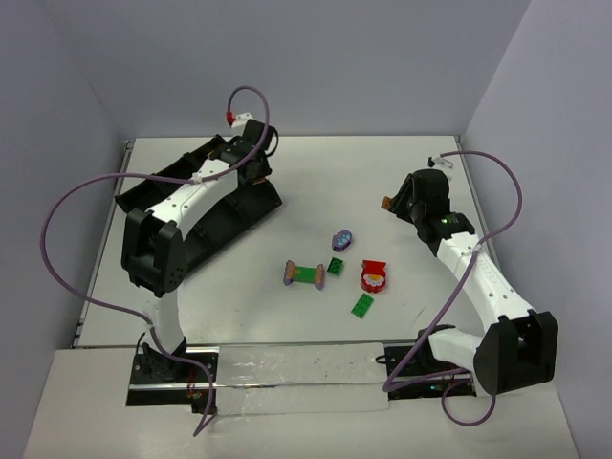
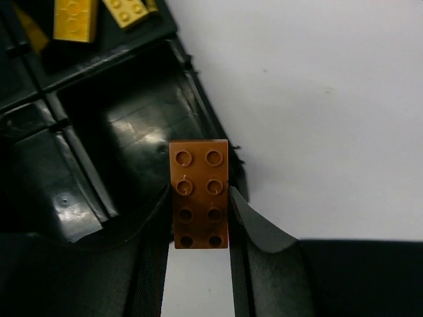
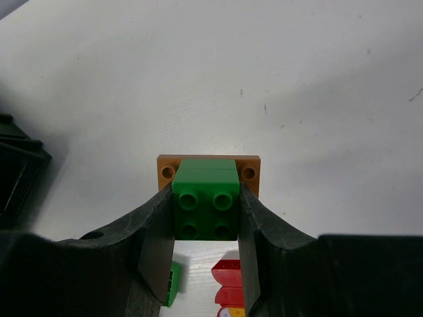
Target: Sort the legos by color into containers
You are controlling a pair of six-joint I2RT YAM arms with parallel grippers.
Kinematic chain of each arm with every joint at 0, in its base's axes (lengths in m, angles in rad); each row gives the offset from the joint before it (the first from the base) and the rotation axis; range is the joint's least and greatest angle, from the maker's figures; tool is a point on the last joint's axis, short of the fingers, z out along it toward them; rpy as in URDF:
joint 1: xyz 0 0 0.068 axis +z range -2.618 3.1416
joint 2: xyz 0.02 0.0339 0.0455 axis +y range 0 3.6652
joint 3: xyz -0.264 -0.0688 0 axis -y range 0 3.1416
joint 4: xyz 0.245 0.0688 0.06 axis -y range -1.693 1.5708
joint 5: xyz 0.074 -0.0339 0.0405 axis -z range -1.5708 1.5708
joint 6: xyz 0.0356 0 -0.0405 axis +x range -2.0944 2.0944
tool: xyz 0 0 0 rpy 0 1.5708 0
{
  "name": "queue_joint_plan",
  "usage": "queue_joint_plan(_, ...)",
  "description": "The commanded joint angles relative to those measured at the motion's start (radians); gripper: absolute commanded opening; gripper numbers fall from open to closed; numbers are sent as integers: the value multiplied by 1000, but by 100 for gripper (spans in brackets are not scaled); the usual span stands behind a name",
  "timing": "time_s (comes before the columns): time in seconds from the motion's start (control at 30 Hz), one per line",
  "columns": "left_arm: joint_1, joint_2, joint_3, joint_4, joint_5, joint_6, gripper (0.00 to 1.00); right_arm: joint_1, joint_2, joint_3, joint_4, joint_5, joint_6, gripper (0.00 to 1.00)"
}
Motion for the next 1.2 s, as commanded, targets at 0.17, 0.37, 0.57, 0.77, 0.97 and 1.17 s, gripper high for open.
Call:
queue_joint_plan(0.17, 73, 106, 58, 21, 61, -58, 6, 6, -18, 39, 7, -4, 4, 0)
queue_joint_plan(0.37, 76, 139, 75, -7, 44, -65, 53, 7, -9, 41, 4, 4, -3, 0)
queue_joint_plan(0.57, 74, 62, 20, 19, 60, -55, 75, 9, -12, 39, 1, 1, 1, 0)
queue_joint_plan(0.77, 14, -125, -69, 46, 130, 6, 71, 19, -39, 54, -9, -72, -12, 0)
queue_joint_plan(0.97, -14, -292, -261, 266, 568, 30, 69, 56, -41, 63, 19, -178, -3, 0)
queue_joint_plan(1.17, -25, -357, -489, 584, 907, -77, 71, 95, -7, 74, 59, -315, 20, 0)
